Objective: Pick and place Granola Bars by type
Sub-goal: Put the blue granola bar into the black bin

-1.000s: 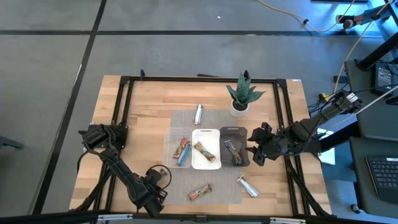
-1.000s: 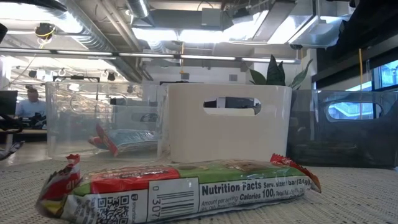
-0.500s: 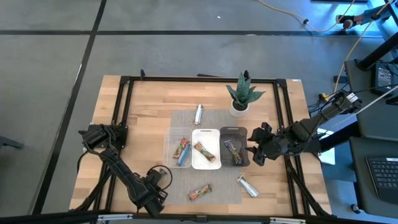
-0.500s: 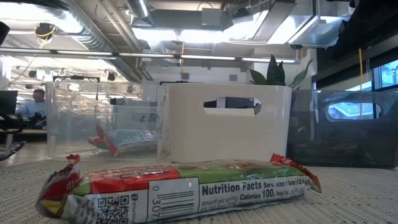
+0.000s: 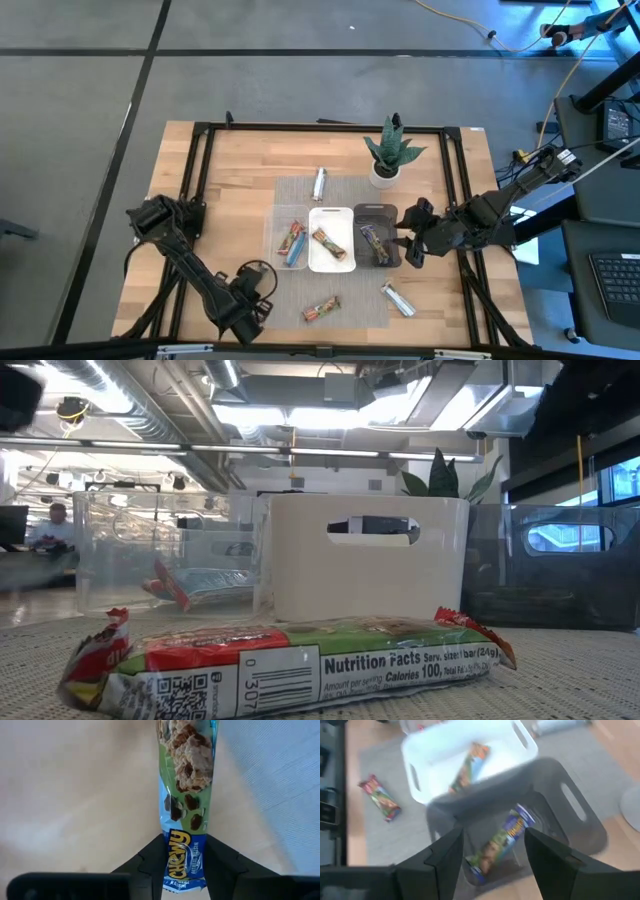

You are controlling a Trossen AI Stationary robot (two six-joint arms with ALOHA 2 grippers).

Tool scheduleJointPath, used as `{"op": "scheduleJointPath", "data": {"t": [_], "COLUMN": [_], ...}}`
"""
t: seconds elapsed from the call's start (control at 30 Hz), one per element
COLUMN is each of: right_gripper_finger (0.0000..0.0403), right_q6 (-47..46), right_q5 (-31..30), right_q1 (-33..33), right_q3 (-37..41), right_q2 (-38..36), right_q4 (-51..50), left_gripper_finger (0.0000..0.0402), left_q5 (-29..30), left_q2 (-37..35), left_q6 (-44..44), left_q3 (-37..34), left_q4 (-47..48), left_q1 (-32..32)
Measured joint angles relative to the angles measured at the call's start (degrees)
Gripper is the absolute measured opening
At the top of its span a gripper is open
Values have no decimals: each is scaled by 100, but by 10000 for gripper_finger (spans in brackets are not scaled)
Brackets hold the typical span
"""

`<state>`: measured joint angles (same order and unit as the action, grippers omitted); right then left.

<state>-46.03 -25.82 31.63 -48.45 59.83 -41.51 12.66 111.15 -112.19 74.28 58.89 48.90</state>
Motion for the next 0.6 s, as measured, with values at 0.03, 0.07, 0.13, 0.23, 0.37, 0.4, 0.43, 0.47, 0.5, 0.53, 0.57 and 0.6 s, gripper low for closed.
{"op": "scheduleJointPath", "data": {"t": [0.03,0.07,0.13,0.23,0.37,0.4,0.43,0.47,0.5,0.53,0.57,0.6], "right_gripper_finger": [213,214,214,214,214,214,214,214,214,214,214,214], "right_q6": [123,253,533,1037,1680,1800,1897,1974,2067,2127,2250,2382], "right_q5": [-1,-14,-157,-308,-183,-117,-82,-46,-20,-17,-12,-9], "right_q1": [-1,-1,1,1,1,1,1,-1,-1,-2,-14,-25], "right_q3": [2,2,2,0,0,0,-2,0,-1,-2,0,0], "right_q2": [0,0,6,22,22,22,22,22,22,22,22,22], "right_q4": [174,372,883,1754,2574,2713,2830,2910,2982,3070,3148,3242], "left_gripper_finger": [101,101,101,101,101,101,101,101,101,101,101,102], "left_q5": [231,458,1095,2375,3309,3393,3474,3567,3660,3772,3876,3973], "left_q2": [-116,-219,-403,-774,-1217,-1327,-1428,-1516,-1587,-1651,-1708,-1757], "left_q6": [16,40,174,542,1063,1207,1394,1630,1916,2237,2582,2948], "left_q3": [5,11,11,18,20,20,20,20,20,20,22,22], "left_q4": [-1,-24,-72,-272,-663,-792,-915,-1071,-1268,-1453,-1648,-1873], "left_q1": [-2,-2,3,-8,-27,-39,-59,-98,-151,-210,-273,-350]}}
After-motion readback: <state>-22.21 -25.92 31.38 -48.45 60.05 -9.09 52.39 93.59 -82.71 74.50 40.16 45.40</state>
